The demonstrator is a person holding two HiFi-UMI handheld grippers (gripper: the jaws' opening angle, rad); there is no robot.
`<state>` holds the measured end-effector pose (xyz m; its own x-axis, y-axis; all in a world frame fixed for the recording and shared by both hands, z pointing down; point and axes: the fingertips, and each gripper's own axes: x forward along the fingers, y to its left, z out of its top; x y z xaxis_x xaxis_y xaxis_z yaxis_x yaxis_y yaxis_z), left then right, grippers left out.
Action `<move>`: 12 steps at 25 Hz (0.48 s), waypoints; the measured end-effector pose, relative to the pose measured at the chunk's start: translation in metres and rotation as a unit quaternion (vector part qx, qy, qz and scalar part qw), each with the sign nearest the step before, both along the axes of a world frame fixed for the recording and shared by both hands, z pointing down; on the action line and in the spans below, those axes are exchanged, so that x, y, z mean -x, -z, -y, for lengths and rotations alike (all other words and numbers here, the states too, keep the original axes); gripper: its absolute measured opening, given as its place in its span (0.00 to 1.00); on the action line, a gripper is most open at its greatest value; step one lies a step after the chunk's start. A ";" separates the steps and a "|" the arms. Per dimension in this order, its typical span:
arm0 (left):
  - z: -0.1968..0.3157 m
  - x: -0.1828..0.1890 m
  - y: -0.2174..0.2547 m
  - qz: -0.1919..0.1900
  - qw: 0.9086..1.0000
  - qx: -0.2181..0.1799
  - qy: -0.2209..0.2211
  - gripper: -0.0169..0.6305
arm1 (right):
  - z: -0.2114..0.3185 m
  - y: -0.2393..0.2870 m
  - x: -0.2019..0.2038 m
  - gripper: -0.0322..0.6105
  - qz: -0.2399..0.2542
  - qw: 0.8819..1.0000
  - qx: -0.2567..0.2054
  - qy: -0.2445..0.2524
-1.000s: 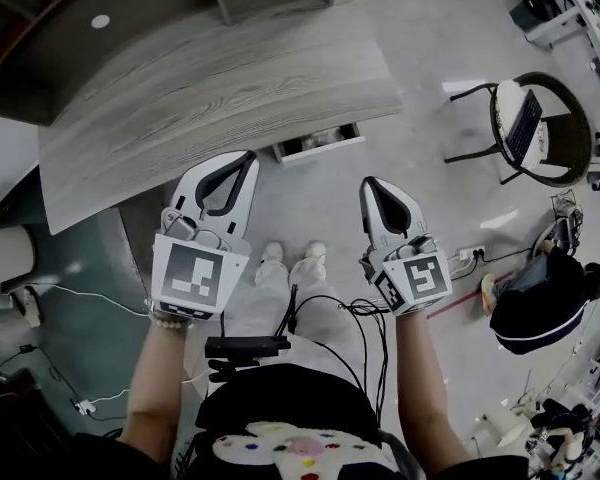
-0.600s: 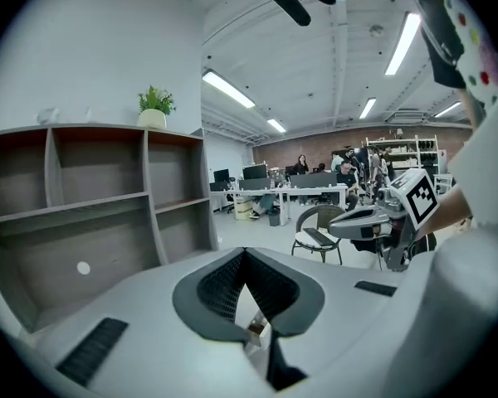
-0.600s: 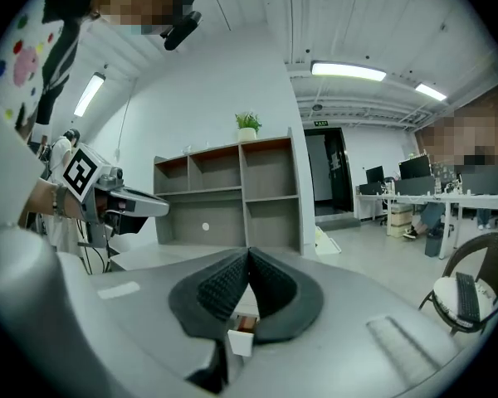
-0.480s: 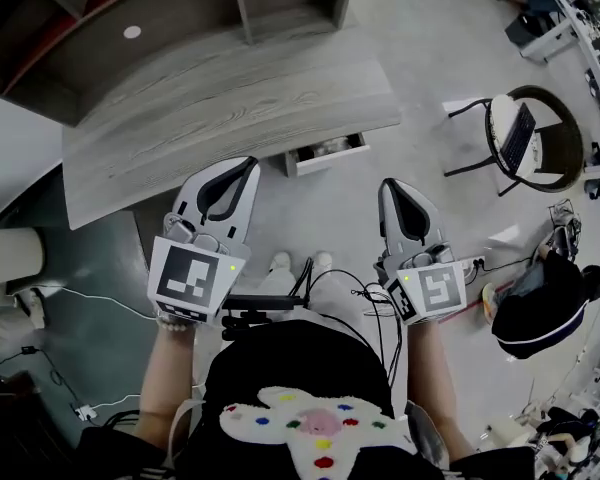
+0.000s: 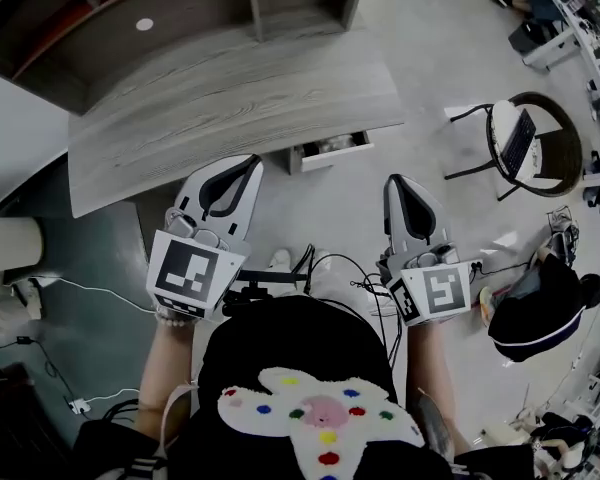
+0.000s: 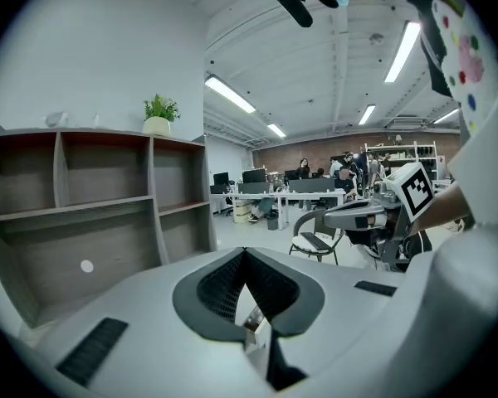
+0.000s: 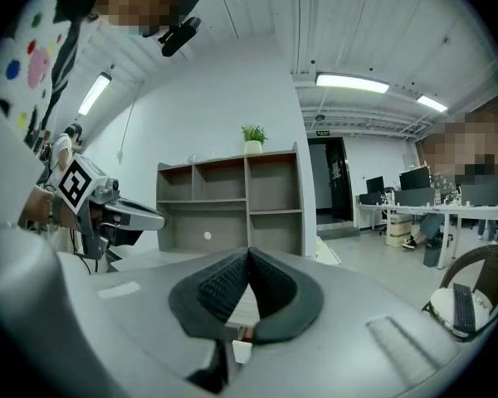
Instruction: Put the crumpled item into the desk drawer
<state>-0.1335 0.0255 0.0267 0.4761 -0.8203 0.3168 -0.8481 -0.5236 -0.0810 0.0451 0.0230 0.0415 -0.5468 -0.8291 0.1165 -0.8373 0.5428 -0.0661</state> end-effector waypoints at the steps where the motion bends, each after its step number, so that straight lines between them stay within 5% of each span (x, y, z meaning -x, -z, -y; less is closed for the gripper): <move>1: -0.001 0.002 -0.001 0.001 1.000 0.000 0.000 0.04 | -0.001 0.000 0.002 0.06 0.001 1.000 0.000 0.002; 12: -0.001 0.002 -0.002 0.000 1.000 0.005 -0.002 0.04 | 0.001 0.003 0.007 0.06 -0.005 1.000 0.004 0.006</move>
<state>-0.1352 0.0261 0.0290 0.4798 -0.8149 0.3253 -0.8461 -0.5278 -0.0745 0.0385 0.0219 0.0384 -0.5556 -0.8215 0.1281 -0.8312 0.5524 -0.0623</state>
